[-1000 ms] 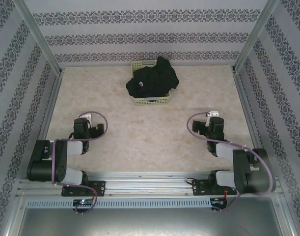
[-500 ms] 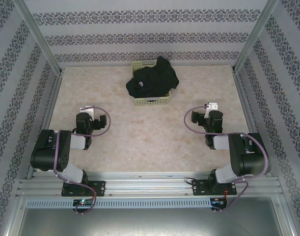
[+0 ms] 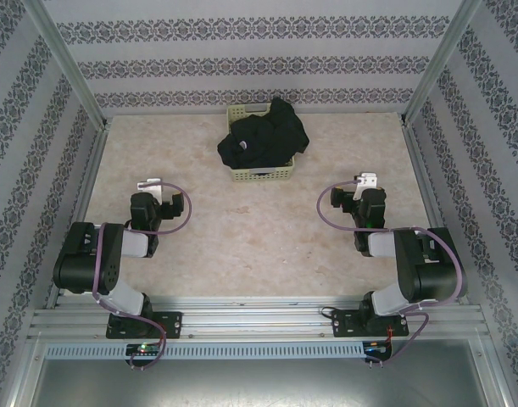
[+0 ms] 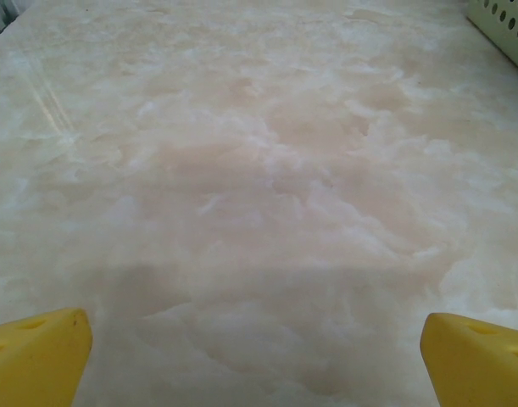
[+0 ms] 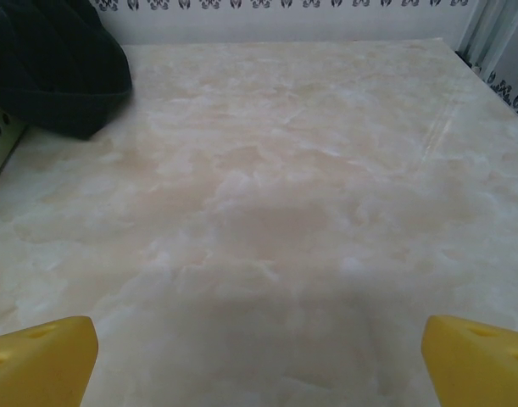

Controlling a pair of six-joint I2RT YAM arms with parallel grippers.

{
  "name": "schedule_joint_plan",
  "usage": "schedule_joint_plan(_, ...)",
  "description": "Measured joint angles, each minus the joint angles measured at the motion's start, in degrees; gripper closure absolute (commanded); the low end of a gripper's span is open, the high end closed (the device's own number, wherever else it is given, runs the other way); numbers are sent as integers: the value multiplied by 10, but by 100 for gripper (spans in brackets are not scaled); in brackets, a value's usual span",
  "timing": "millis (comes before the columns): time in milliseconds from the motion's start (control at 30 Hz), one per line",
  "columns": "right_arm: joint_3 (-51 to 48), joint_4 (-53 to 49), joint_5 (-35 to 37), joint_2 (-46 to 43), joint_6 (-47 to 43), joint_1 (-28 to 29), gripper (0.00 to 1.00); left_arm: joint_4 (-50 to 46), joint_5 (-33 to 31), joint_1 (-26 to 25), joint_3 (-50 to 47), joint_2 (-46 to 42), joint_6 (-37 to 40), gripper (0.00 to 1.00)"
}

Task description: Fold the inside-out t-shirt

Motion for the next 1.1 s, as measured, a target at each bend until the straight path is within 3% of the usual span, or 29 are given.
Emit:
schedule_joint_plan(700,0,3,-7,-2,-13,1,2,35,2,-1,-17,-11,4,0)
schedule_joint_plan(933,-2,-54,-5,-124,-63,66,2,-10,-4,-30,-45,-184,14,0)
schedule_joint_plan(1100,64,-212,0,-247,-22,94,2,-137,-6,-34,25,-312,-87,0)
